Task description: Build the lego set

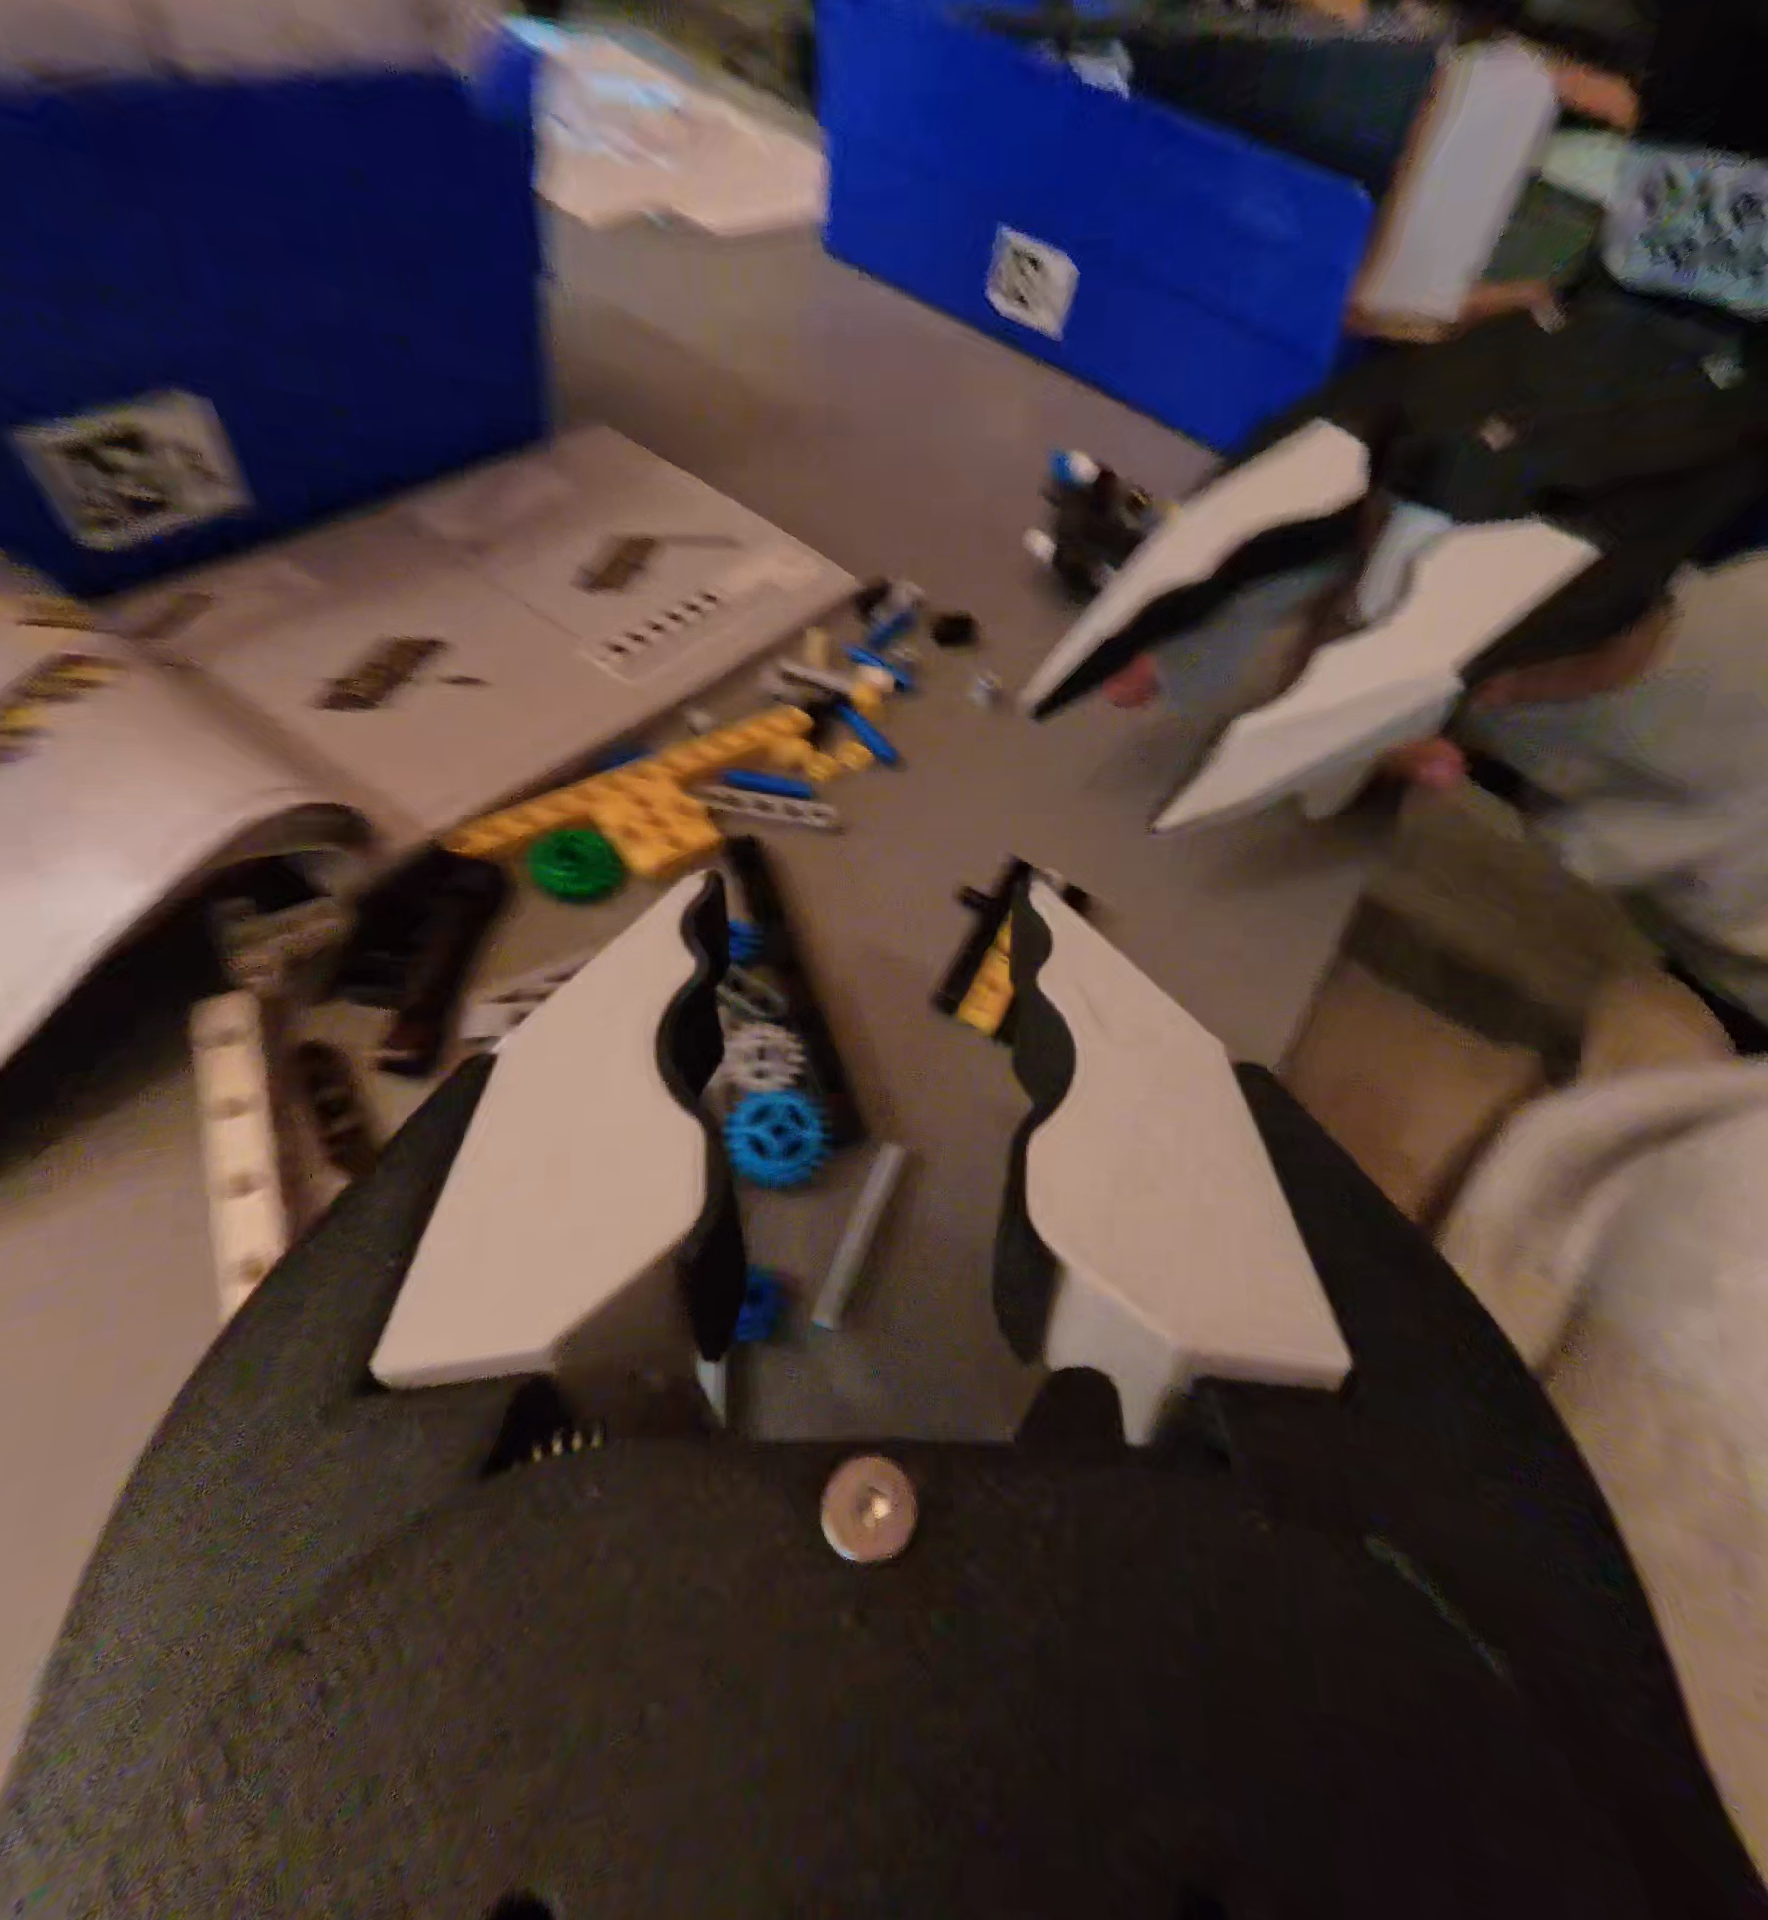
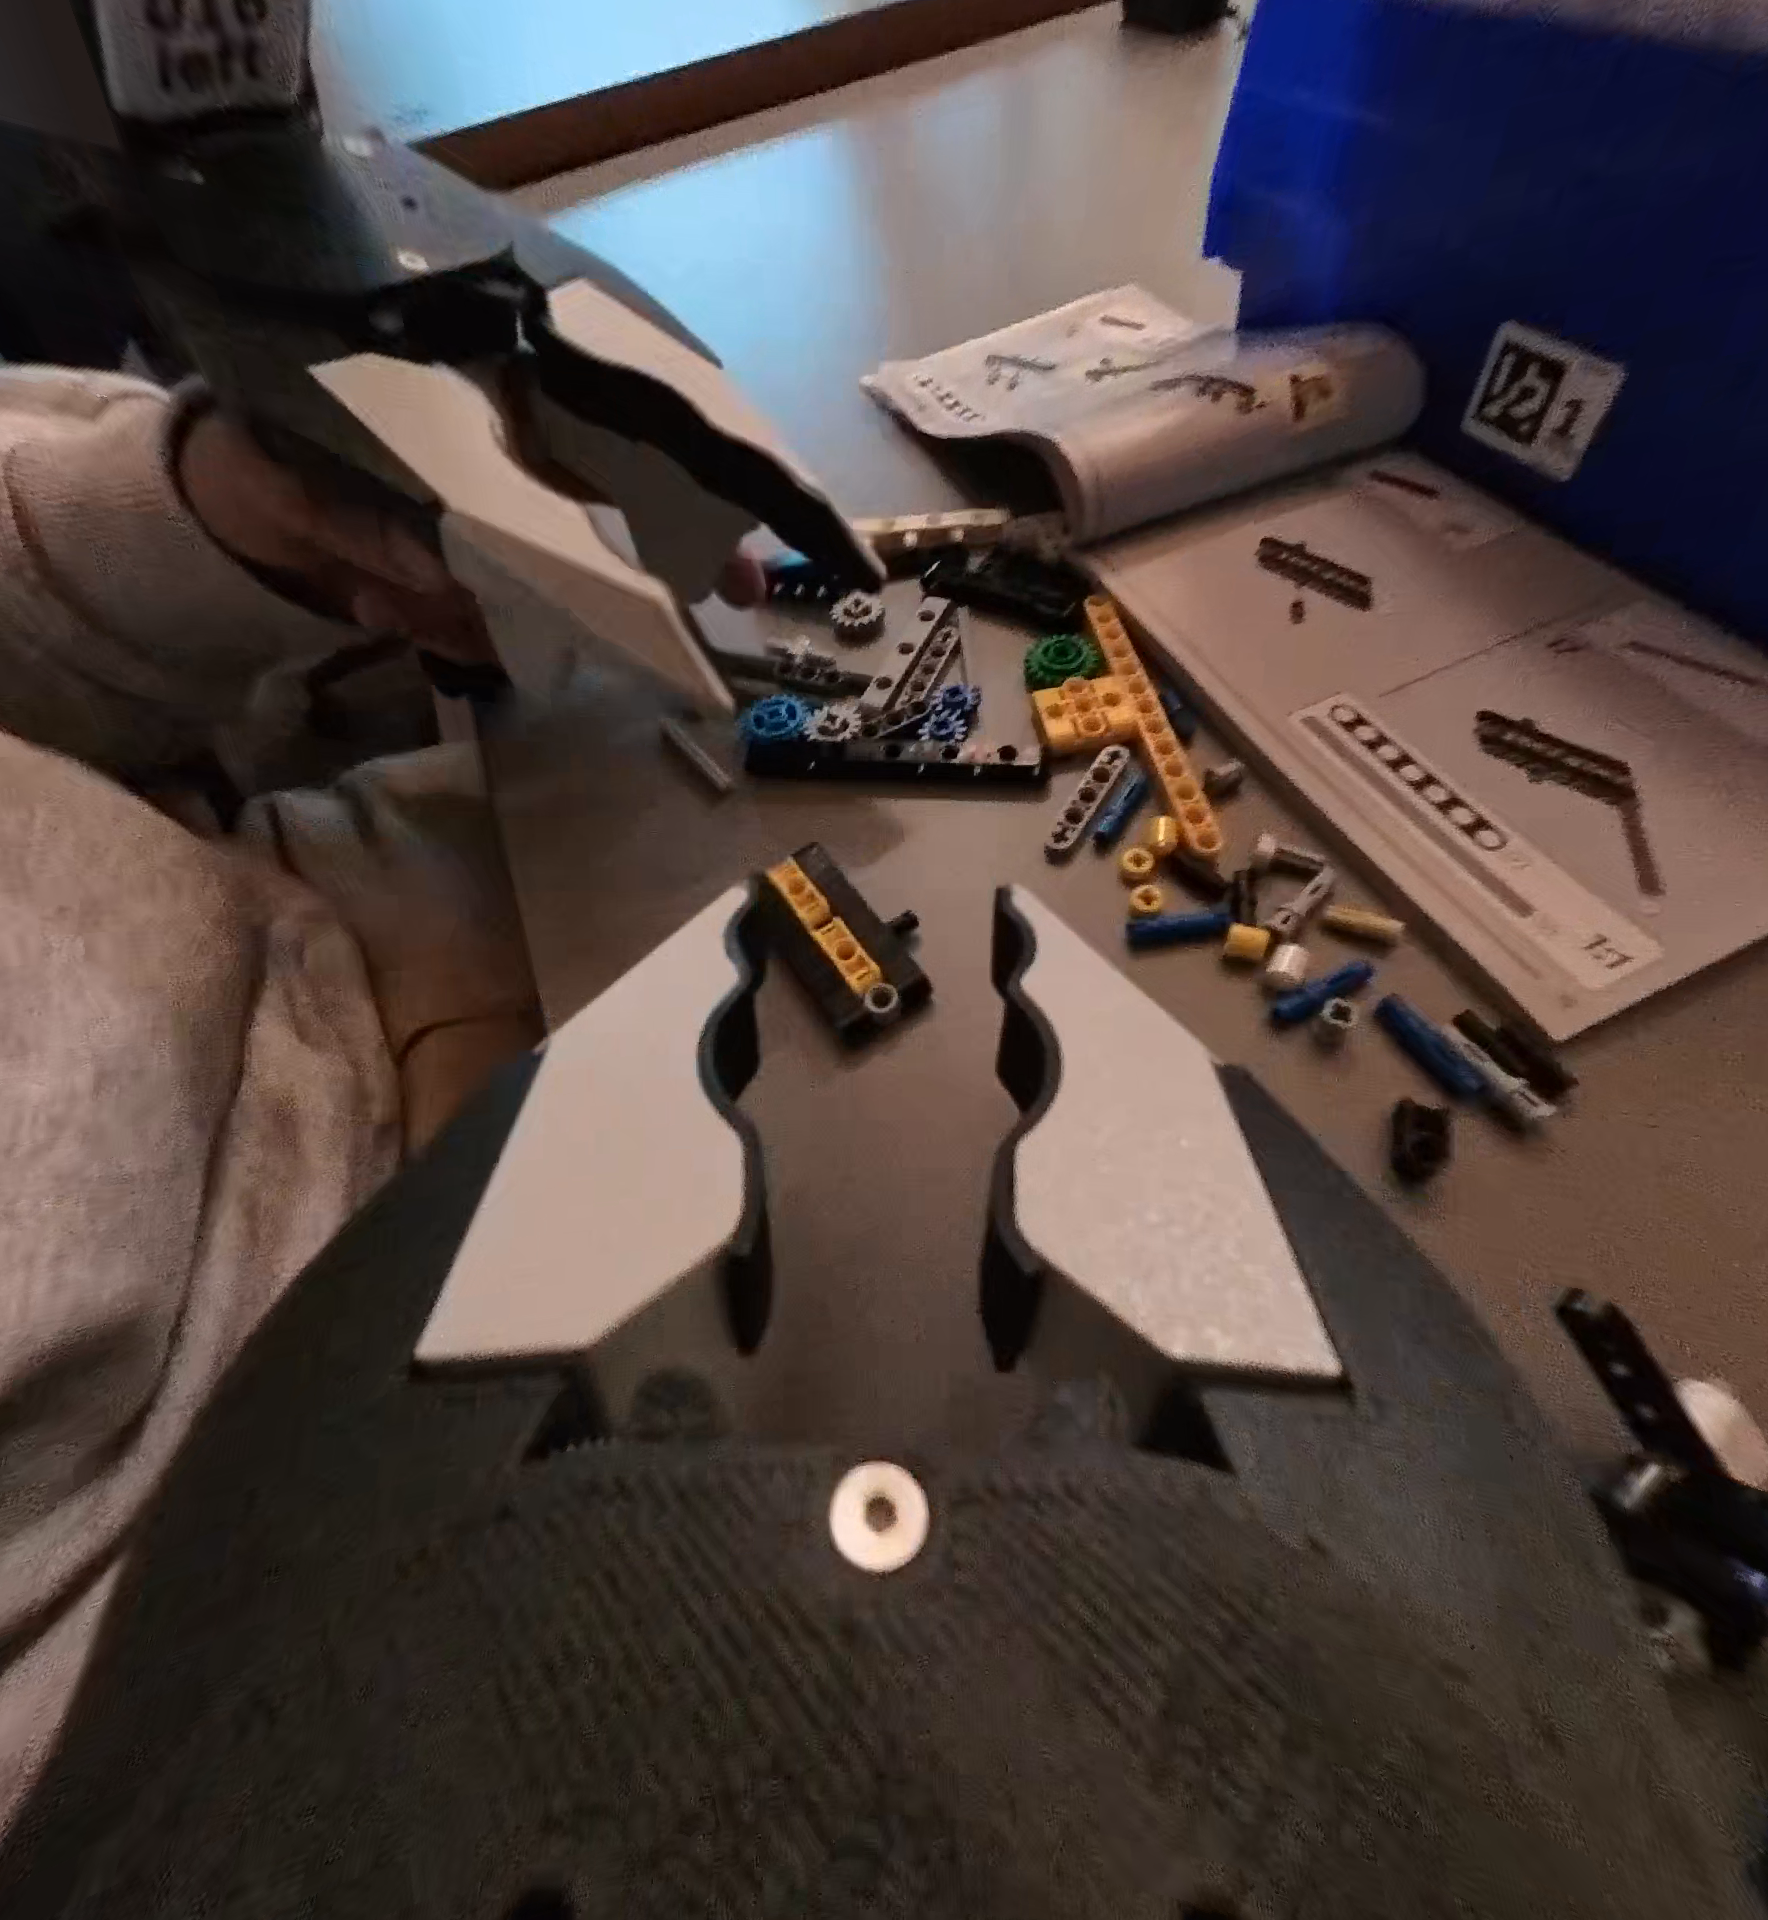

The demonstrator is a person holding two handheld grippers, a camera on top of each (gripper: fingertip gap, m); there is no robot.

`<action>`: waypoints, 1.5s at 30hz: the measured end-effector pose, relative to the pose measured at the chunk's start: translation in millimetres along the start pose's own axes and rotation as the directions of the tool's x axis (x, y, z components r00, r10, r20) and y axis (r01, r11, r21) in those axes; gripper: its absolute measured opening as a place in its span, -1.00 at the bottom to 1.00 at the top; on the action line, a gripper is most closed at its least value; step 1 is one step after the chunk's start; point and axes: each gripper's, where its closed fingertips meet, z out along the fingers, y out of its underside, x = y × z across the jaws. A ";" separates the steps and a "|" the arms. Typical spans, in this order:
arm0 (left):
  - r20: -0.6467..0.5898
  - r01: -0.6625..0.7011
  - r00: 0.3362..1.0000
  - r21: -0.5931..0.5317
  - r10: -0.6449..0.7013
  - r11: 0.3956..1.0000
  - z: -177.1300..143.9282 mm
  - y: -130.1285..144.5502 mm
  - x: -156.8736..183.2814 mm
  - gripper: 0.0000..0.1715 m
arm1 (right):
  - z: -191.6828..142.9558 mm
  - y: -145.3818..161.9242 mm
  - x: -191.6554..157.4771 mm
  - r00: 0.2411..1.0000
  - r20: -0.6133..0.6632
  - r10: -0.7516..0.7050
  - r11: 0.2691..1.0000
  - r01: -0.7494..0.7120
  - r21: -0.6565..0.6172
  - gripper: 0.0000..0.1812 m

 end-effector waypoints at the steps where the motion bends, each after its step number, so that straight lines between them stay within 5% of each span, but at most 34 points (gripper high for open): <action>1: -0.048 -0.039 0.998 -0.053 0.036 0.998 4.3 7.3 12.9 -0.38 | 2.7 4.5 -2.4 1.000 0.015 -0.004 0.999 0.004 -0.034 -0.50; 6: -0.073 -0.193 0.981 -0.236 0.180 0.953 19.2 35.7 32.1 -0.26 | 12.8 29.6 -5.7 0.999 0.039 0.010 0.980 -0.002 -0.200 -0.50; 16: -0.095 -0.152 0.987 -0.341 0.127 0.928 28.4 49.6 30.4 -0.31 | 17.0 37.1 -4.8 0.999 0.034 0.013 0.968 -0.004 -0.251 -0.54; 34: -0.101 -0.119 0.991 -0.341 0.089 0.933 27.9 49.1 28.7 -0.68 | 17.2 37.0 -2.9 0.999 0.025 0.023 0.967 -0.016 -0.253 -0.63; 45: -0.179 -0.048 0.984 -0.251 0.002 0.967 20.5 35.6 33.5 -0.71 | 15.5 33.9 -3.0 0.996 0.052 0.076 0.970 -0.062 -0.234 -0.61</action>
